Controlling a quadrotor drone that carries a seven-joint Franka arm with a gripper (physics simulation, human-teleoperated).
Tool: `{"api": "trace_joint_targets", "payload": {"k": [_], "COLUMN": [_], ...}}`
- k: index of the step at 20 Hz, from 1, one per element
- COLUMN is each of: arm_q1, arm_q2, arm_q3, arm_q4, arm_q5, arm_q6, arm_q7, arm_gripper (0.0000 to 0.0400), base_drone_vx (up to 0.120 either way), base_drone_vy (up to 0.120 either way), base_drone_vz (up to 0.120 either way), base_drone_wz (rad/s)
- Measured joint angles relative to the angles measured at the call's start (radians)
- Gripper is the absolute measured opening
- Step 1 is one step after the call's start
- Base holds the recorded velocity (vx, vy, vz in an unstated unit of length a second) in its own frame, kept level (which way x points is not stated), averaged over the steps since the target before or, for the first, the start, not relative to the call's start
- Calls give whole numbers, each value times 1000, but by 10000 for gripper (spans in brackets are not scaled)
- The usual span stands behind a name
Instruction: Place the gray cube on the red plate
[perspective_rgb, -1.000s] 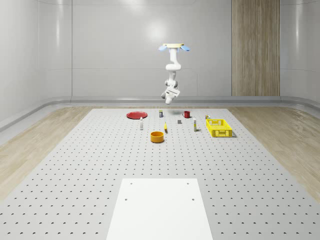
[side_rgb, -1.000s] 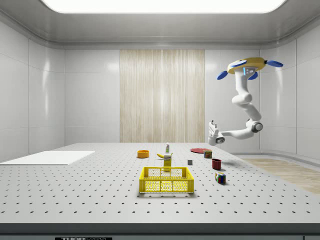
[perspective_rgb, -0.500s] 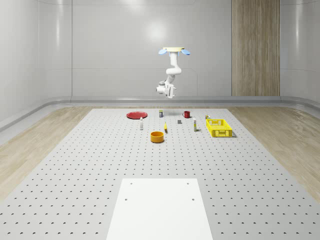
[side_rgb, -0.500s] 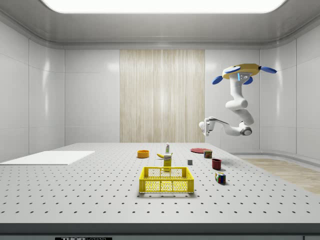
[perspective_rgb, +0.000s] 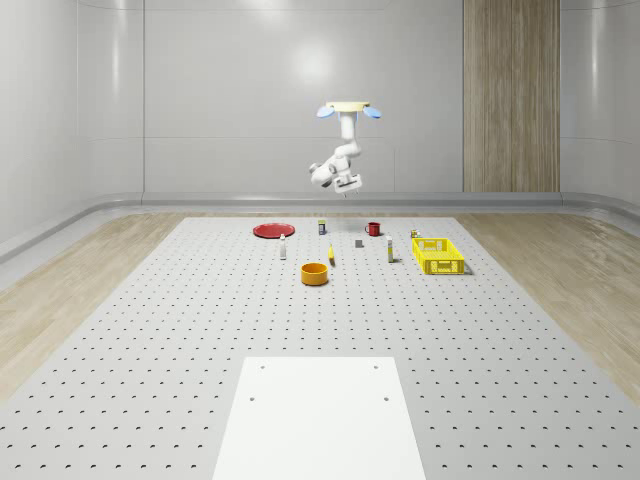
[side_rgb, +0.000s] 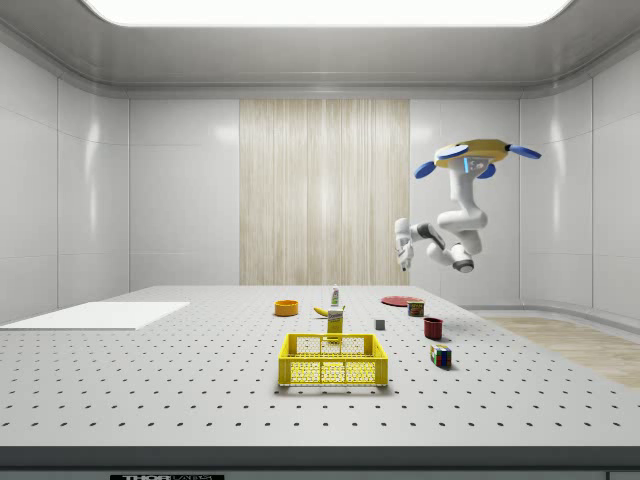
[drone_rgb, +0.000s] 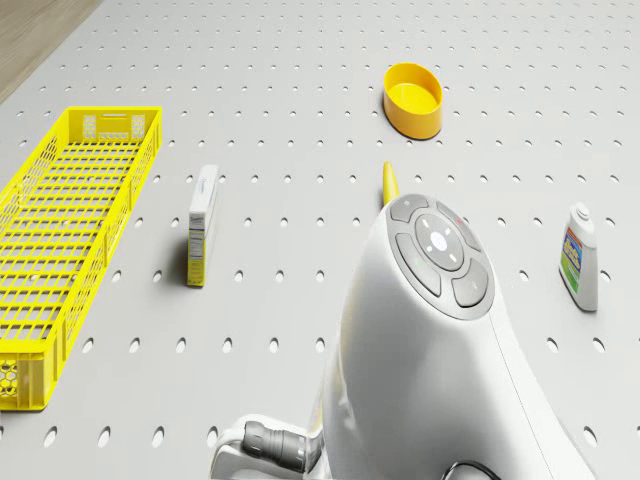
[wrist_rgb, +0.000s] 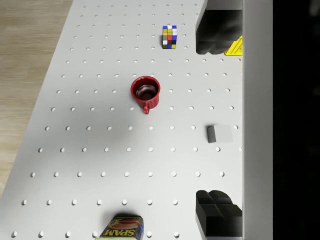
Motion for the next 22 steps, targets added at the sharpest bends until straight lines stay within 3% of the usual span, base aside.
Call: {"api": "trace_joint_targets", "payload": {"k": [4,8,19,22], "arm_q1": [-100,-155,-217,-226], "arm_q2": [-38,-69,-136,-152], "arm_q3": [48,76,114,120], "arm_q4": [-17,-22,-22,-21], "arm_q5": [-53,-70,-57,-49], "arm_q6": [-40,-52,-26,-13], "arm_q7": [65,103,150,157], "arm_gripper": [400,400,400,400], "base_drone_vx": [120,120,120,0], "base_drone_vy": [30,80,0,0], "base_drone_vz": [-50,-10,-120,-120], "base_drone_wz": [0,0,0,0]}}
